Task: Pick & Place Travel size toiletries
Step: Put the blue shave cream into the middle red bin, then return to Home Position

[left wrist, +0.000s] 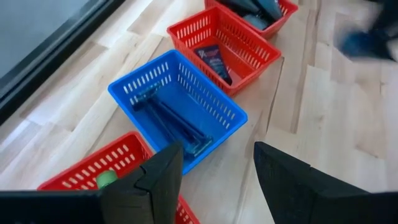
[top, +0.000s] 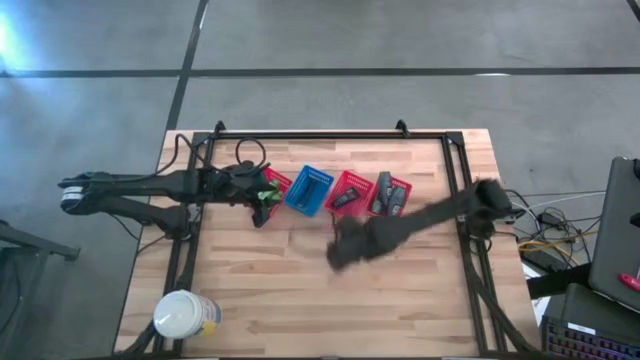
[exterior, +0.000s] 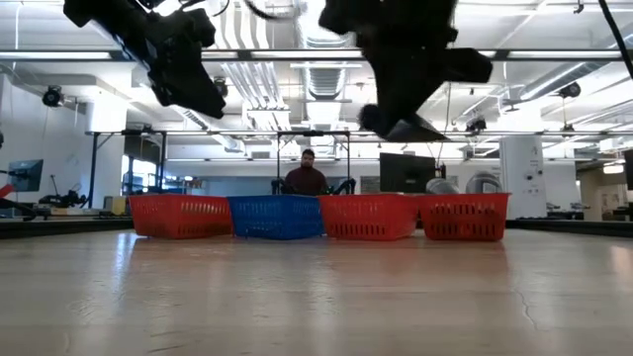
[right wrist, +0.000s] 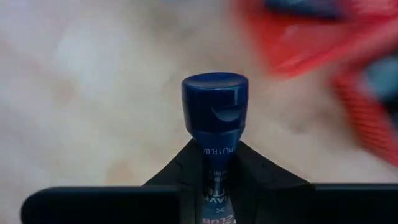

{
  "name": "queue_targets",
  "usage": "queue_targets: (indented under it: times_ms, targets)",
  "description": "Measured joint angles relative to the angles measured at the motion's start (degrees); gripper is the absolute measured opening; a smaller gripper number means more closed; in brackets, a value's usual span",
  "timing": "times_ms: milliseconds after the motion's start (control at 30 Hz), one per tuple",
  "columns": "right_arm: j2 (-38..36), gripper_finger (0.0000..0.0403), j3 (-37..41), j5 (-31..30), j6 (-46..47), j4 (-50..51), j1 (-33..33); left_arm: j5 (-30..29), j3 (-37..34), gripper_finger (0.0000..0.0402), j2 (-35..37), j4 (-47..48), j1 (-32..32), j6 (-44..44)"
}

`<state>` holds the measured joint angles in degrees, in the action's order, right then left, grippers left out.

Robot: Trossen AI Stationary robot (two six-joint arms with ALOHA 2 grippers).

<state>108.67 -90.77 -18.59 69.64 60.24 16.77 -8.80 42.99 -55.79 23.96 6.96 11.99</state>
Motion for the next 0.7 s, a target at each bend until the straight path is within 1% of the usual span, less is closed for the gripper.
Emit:
queue_targets:
  times_ms: [100,167,233,333,433,533,700]
  targets:
    - [-4.98,0.006,3.05,-3.16,12.95,2.64,-6.59,-0.01,-0.01,0.0202,0.0,-1.09,0.0,-0.17]
    - [-7.99,0.007,6.14,-4.62,17.33,0.04,-11.28,0.01,-0.01,0.0202,0.0,-1.5,0.0,-0.17]
    - [-10.46,0.0078,9.74,-4.71,18.17,-5.11,-15.99,0.01,-0.01,0.0202,0.0,-1.7,0.0,-0.13]
    - [-12.57,0.009,14.85,-2.49,18.52,-14.44,-21.27,0.41,-0.01,0.0202,0.13,-1.45,-0.04,0.61]
    - [-13.06,0.0101,18.19,-3.21,23.7,-20.43,-22.44,3.2,0.1,0.0202,0.34,-0.77,-0.12,2.28]
    - [-12.47,0.0114,19.33,-4.05,26.19,-20.05,-22.22,5.34,0.12,0.0202,0.76,-0.6,-0.15,5.11]
    - [-11.37,0.0136,20.35,-3.87,26.43,-19.72,-22.38,5.31,-0.07,0.0202,1.73,1.57,-0.15,6.04]
